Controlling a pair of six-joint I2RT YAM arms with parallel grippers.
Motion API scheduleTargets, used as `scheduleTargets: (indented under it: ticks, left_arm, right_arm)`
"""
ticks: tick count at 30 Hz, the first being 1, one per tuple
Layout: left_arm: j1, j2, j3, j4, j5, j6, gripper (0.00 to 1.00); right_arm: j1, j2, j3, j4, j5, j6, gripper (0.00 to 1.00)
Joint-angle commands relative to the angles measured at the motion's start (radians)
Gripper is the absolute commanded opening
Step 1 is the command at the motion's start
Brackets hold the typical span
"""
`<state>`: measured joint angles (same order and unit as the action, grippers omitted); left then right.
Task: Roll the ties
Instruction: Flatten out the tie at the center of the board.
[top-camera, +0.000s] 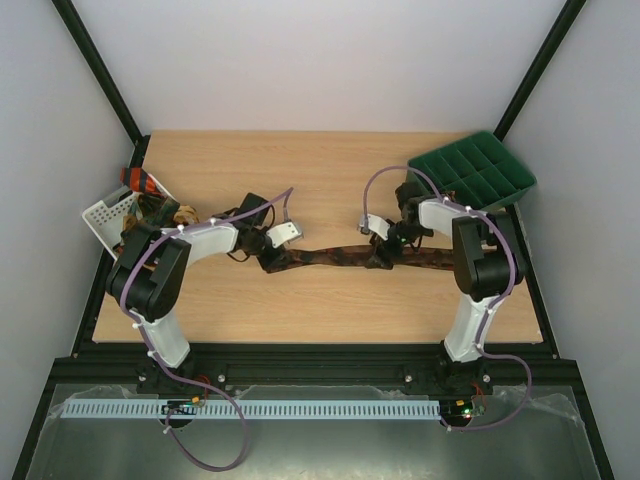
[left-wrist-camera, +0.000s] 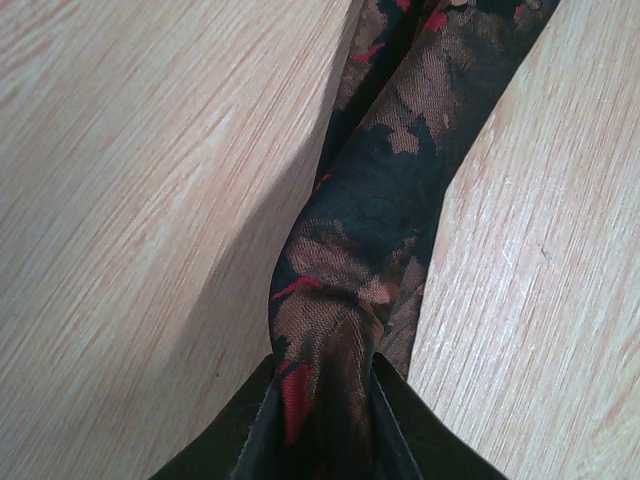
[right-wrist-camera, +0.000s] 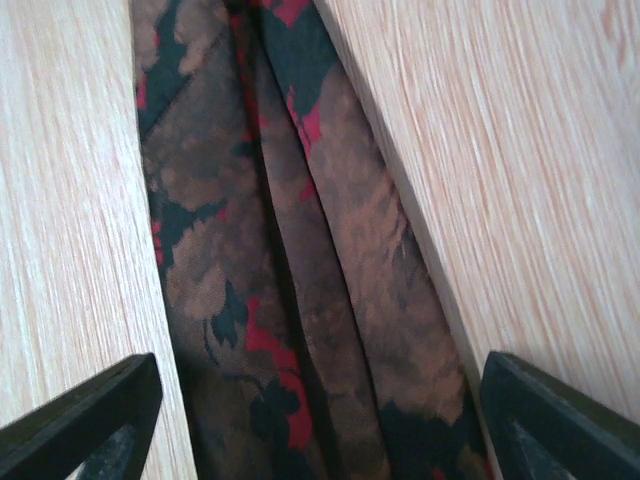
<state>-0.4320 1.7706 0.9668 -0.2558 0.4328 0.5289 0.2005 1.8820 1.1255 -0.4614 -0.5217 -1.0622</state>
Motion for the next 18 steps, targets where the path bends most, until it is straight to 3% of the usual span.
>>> scheduleTargets:
  ticks: [1, 4, 8, 13, 18]
  left_arm:
    - [0.011, 0.014, 0.032, -0.016, 0.038, -0.01, 0.21]
    - [0.012, 0.008, 0.025, -0.019, 0.047, -0.007, 0.21]
    - [0.012, -0.017, 0.003, -0.024, 0.071, 0.004, 0.21]
    - [0.01, -0.048, -0.021, -0.04, 0.103, 0.015, 0.22]
    - [0.01, -0.05, -0.041, -0.047, 0.045, 0.041, 0.26]
  right_arm:
    - [0.007, 0.053, 0.039, -0.124, -0.001, -0.032, 0.81]
    - [0.008, 0.043, 0.018, -0.142, 0.015, -0.042, 0.59]
    - [0.008, 0.006, -0.045, -0.136, 0.049, -0.056, 0.43]
    - [0.006, -0.035, -0.097, -0.12, 0.064, -0.057, 0.41]
    - [0.007, -0.06, -0.126, -0.13, 0.074, -0.069, 0.4]
